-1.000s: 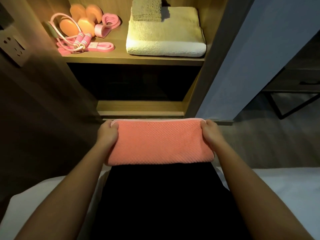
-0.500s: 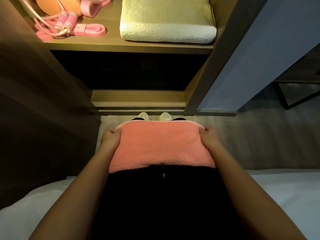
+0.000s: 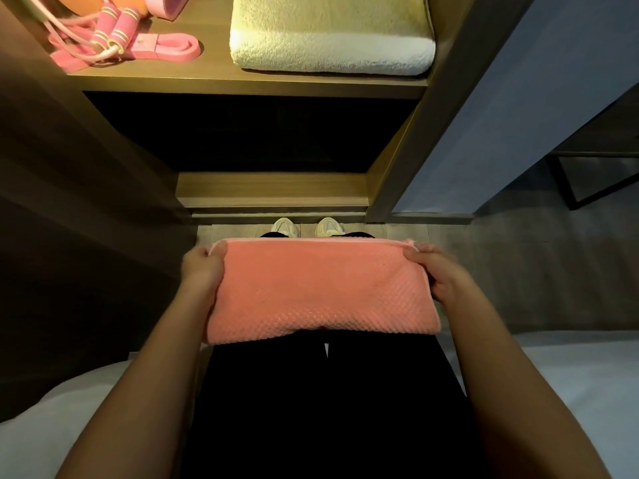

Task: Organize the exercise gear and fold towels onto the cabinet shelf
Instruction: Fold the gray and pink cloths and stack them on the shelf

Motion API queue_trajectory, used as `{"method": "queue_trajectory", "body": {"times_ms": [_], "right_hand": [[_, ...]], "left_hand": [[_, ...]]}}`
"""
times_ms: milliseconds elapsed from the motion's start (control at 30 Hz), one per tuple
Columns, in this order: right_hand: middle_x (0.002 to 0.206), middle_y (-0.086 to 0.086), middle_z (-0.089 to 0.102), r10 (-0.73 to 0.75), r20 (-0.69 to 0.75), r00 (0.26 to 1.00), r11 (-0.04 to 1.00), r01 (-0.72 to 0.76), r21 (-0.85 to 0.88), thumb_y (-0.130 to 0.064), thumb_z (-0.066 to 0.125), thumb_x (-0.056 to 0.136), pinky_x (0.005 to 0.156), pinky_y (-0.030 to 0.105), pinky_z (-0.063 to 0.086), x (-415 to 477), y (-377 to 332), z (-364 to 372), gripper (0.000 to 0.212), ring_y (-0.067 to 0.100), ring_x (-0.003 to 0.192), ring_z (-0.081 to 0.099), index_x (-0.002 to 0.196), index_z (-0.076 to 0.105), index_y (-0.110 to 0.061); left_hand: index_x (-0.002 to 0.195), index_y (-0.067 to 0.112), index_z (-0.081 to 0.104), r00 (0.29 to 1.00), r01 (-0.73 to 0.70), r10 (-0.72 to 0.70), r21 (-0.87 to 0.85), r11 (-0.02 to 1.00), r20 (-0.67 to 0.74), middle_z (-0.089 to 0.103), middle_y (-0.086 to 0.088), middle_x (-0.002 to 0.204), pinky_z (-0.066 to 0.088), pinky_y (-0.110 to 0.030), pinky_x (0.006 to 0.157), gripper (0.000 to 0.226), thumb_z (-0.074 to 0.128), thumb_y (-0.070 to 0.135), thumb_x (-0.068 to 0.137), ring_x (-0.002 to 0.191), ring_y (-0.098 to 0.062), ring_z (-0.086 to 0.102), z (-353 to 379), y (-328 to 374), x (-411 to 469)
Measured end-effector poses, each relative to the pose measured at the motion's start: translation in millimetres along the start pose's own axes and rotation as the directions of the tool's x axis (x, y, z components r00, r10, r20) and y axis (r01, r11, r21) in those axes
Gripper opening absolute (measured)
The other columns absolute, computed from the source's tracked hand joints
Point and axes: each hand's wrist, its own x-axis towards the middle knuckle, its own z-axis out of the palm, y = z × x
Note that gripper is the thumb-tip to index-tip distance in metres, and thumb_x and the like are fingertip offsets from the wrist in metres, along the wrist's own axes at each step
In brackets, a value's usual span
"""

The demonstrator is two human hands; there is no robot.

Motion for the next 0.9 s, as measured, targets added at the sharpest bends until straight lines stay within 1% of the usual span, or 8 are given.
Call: {"method": "queue_trajectory", "body": {"times_ms": [100,267,333,433,533,633,733,900], "right_hand": [[0.110,0.013,0.062,0.002,-0.032,0.999,1.000,-0.001,0.025,-0.008,0.065,0.089,0.060,0.032,0.049,-5,-4,-3,0.035,0.022,0.085,0.061,0.122,0.056,-0.010],[0.089,0.009,0.066,0.170,0.097,0.981,0.985,-0.166,-0.054,-0.036,0.063,0.091,0.062,0.031,0.049,-17,5,-9,0.036,0.021,0.077,0.061,0.112,0.063,-0.007],[0.098,0.009,0.067,0.170,0.115,0.979,0.975,-0.150,-0.167,-0.042,0.058,0.093,0.067,0.033,0.048,-22,9,-14,0.041,0.020,0.082,0.061,0.117,0.061,-0.009],[0.117,0.011,0.060,-0.046,-0.055,0.997,0.878,0.015,-0.478,-0.040,0.044,0.101,0.078,0.032,0.039,-29,22,-4,0.046,0.022,0.085,0.056,0.129,0.054,-0.005],[0.125,0.023,0.058,-0.398,-0.124,0.909,0.676,0.200,-0.709,-0.033,0.036,0.104,0.078,0.030,0.032,-34,32,2,0.044,0.034,0.101,0.055,0.127,0.053,0.000],[0.123,0.024,0.058,-0.355,-0.059,0.933,0.631,0.193,-0.751,-0.029,0.039,0.104,0.076,0.029,0.032,-44,35,-9,0.041,0.032,0.095,0.053,0.125,0.054,0.003],[0.128,0.025,0.056,-0.256,-0.014,0.967,0.611,0.150,-0.777,-0.032,0.037,0.104,0.080,0.032,0.035,-53,46,-20,0.047,0.035,0.109,0.054,0.130,0.052,0.004],[0.126,0.023,0.058,-0.197,-0.098,0.975,0.752,0.086,-0.653,-0.050,0.043,0.098,0.088,0.039,0.045,-67,71,-35,0.063,0.035,0.107,0.057,0.127,0.057,0.004]], "left_hand": [[0.112,0.018,0.057,0.999,-0.044,0.044,0.007,0.999,-0.002,0.060,-0.006,0.102,0.039,-0.032,0.059,0.028,0.048,0.041,0.099,0.084,-0.019,0.057,-6,2,-3],[0.107,0.019,0.054,0.953,0.173,-0.161,-0.025,0.985,0.255,0.058,-0.008,0.100,0.037,-0.035,0.061,0.033,0.051,0.050,0.095,0.088,-0.026,0.055,-23,1,-23],[0.109,0.017,0.054,0.931,0.175,-0.173,0.024,0.984,0.321,0.058,-0.009,0.102,0.038,-0.037,0.063,0.036,0.048,0.050,0.096,0.090,-0.028,0.054,-30,-9,-30],[0.116,0.011,0.054,0.965,0.047,-0.095,0.196,0.980,0.244,0.058,-0.013,0.106,0.044,-0.038,0.068,0.041,0.039,0.046,0.101,0.092,-0.029,0.057,-31,-27,-40],[0.110,0.014,0.054,0.984,-0.170,0.141,0.361,0.917,0.105,0.058,-0.009,0.101,0.040,-0.032,0.060,0.034,0.038,0.043,0.102,0.083,-0.019,0.055,-36,-36,-44],[0.102,0.016,0.053,0.975,-0.211,0.162,0.415,0.885,0.152,0.056,-0.004,0.093,0.037,-0.032,0.057,0.030,0.039,0.041,0.102,0.077,-0.016,0.052,-47,-40,-52],[0.105,0.015,0.053,0.973,-0.214,0.149,0.451,0.866,0.177,0.055,-0.002,0.089,0.039,-0.032,0.060,0.031,0.038,0.042,0.102,0.077,-0.017,0.052,-50,-53,-69],[0.106,0.014,0.054,0.986,-0.152,0.119,0.336,0.930,0.117,0.056,-0.006,0.096,0.042,-0.037,0.072,0.041,0.034,0.050,0.100,0.086,-0.022,0.054,-45,-76,-93]]}}
